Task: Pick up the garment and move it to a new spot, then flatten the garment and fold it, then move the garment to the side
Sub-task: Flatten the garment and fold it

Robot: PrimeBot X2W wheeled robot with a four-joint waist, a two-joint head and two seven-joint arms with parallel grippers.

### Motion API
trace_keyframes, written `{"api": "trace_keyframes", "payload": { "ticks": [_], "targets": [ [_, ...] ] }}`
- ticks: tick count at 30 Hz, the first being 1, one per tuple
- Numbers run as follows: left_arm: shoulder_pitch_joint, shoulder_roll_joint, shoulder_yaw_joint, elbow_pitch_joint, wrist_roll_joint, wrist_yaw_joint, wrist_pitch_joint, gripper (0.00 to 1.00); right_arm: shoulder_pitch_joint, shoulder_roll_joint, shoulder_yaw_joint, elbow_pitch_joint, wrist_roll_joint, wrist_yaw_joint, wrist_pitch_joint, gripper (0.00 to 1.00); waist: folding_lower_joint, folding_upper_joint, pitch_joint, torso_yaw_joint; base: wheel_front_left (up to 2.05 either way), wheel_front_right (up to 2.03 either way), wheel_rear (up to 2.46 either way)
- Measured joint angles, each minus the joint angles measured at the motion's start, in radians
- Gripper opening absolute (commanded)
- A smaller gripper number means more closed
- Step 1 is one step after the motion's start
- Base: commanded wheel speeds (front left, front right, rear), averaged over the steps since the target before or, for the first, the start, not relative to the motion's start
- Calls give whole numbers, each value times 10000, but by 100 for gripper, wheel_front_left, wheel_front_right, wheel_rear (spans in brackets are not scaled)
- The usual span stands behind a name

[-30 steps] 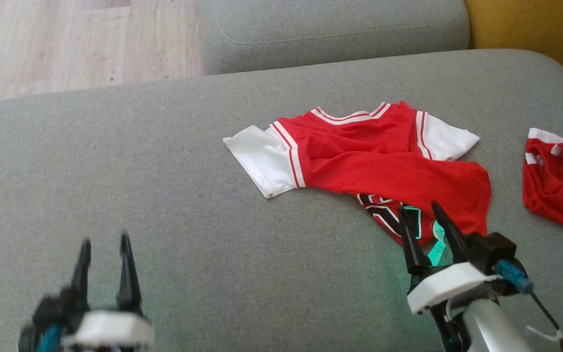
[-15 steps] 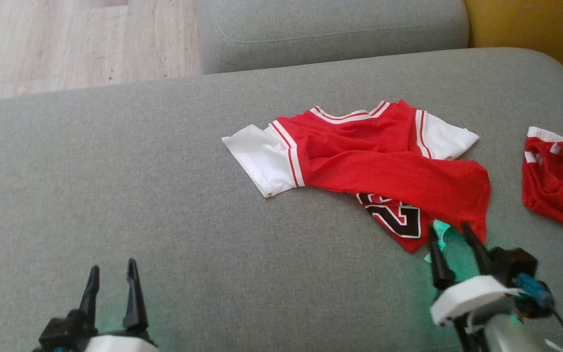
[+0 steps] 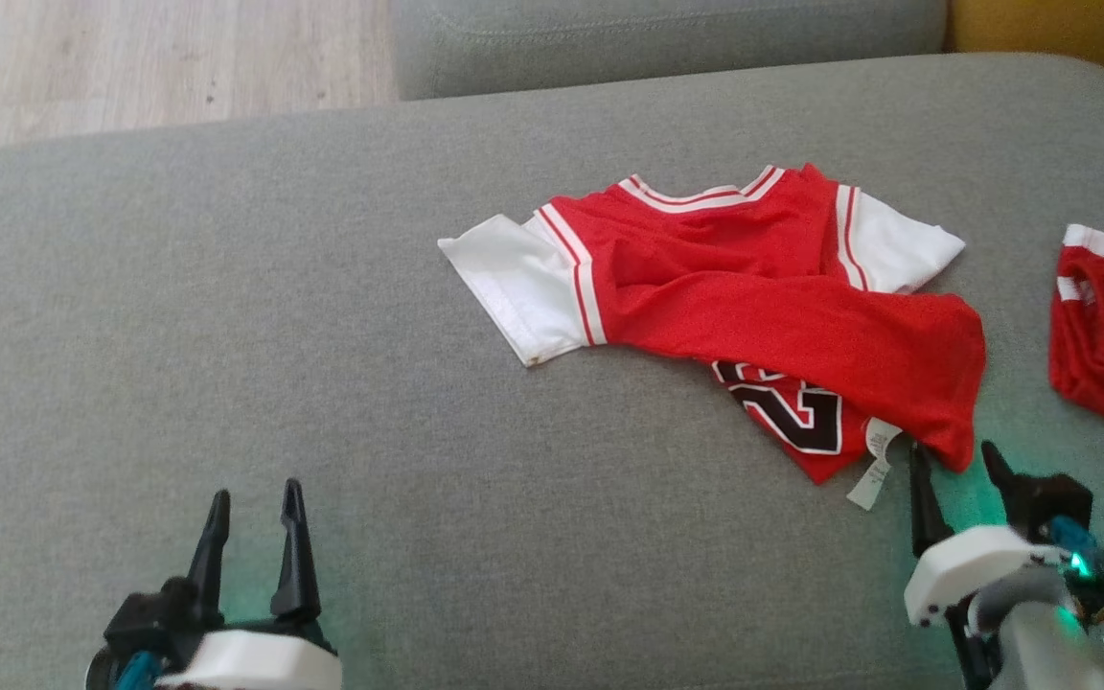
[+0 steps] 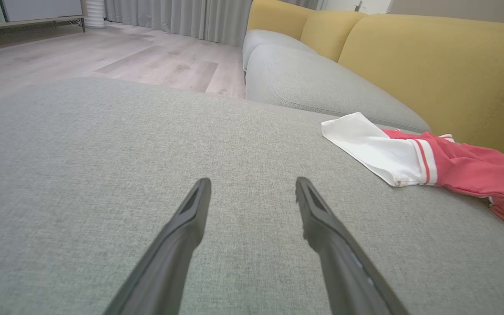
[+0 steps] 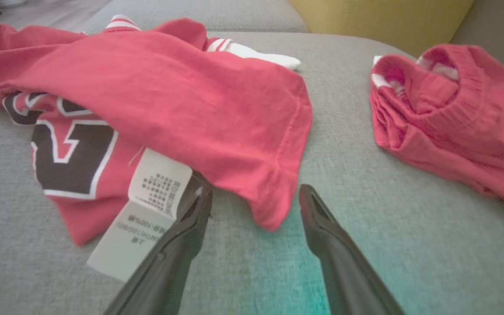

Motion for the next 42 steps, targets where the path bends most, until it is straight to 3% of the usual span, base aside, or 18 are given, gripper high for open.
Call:
{"api": "trace_keyframes", "payload": {
  "ticks": [10, 11, 12, 13, 22, 28, 33, 38, 42],
  "targets": [
    [-307, -6, -180, 65, -272, 12, 0, 100, -905, 2, -932, 819, -1074, 0, 0, 98, 0, 0, 404, 326, 0, 0, 0],
    [-307, -6, -178, 82, -288, 13, 0, 100, -965, 2, -953, 869, -1116, 0, 0, 75, 1, 0, 428, 348, 0, 0, 0],
    [-308, -6, -180, 94, -351, 13, 0, 100, -1033, 2, -984, 909, -1147, 0, 0, 31, 0, 0, 447, 368, 0, 0, 0],
    [-308, -6, -180, 107, -370, 13, 0, 100, -1086, 2, -1001, 920, -1162, 0, 0, 0, 0, 0, 465, 386, 0, 0, 0],
    [-360, -6, -238, 136, -464, 15, 0, 100, -1232, 2, -1204, 905, -1193, 0, 0, 0, 0, 0, 537, 503, 0, 0, 0],
    [-477, -6, -255, 125, -474, 40, 0, 100, -1617, 0, -155, -779, -21, 0, 4, 0, 0, 0, 518, 461, 0, 0, 0],
    [-622, -8, -569, 128, -477, 56, 2, 100, -3754, -228, 880, -2257, 234, 0, 17, 0, 0, 0, 530, 633, 0, 0, 0],
    [-1101, -13, -1087, 184, -717, 59, 0, 100, -6171, -907, 1923, -2554, 155, 0, 15, 0, 0, 0, 571, 1195, 0, 0, 0],
    [-1057, -15, -1250, 299, -798, 94, 0, 100, -7393, -1007, 2692, -2656, 121, 0, 15, 0, 0, 0, 537, 1689, 0, 0, 0]
  ]
}}
